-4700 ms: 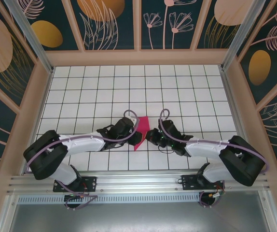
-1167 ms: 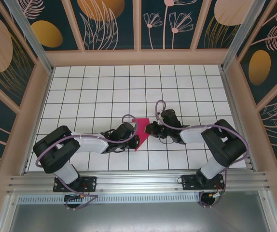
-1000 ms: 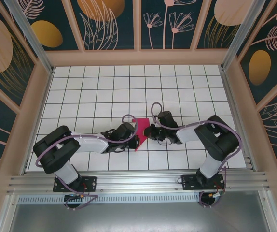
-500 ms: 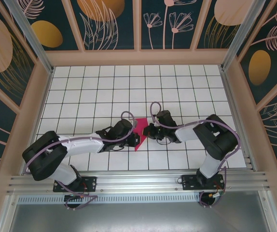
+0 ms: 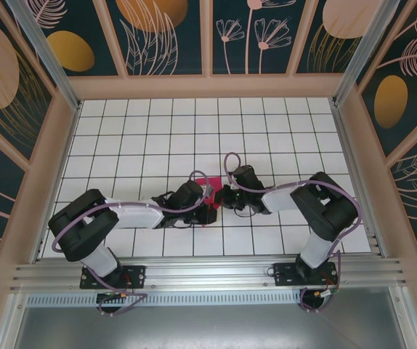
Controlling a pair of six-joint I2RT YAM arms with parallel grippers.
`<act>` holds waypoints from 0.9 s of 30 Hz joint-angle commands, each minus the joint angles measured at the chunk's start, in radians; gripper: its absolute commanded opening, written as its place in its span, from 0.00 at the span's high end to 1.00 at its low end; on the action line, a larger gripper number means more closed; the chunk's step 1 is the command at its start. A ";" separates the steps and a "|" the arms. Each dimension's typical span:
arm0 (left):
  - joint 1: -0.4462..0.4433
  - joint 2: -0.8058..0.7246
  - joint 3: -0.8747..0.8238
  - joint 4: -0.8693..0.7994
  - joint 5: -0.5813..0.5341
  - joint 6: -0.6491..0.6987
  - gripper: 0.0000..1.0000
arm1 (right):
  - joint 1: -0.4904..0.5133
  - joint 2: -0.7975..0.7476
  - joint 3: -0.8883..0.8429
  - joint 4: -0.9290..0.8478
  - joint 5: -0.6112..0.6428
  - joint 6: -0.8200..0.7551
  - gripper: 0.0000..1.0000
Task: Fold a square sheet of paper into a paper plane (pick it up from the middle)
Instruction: Third fold the triangle at the center of the table.
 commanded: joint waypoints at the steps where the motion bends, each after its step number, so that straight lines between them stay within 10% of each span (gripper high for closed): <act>1: 0.002 0.013 -0.022 0.013 -0.008 -0.016 0.94 | 0.010 0.050 -0.001 -0.108 0.072 -0.026 0.93; 13: 0.006 0.039 -0.096 0.179 0.077 -0.068 0.94 | 0.010 0.046 0.000 -0.138 0.090 -0.040 0.93; 27: 0.008 -0.071 -0.035 -0.018 -0.095 0.015 0.91 | 0.010 0.056 -0.003 -0.140 0.097 -0.041 0.93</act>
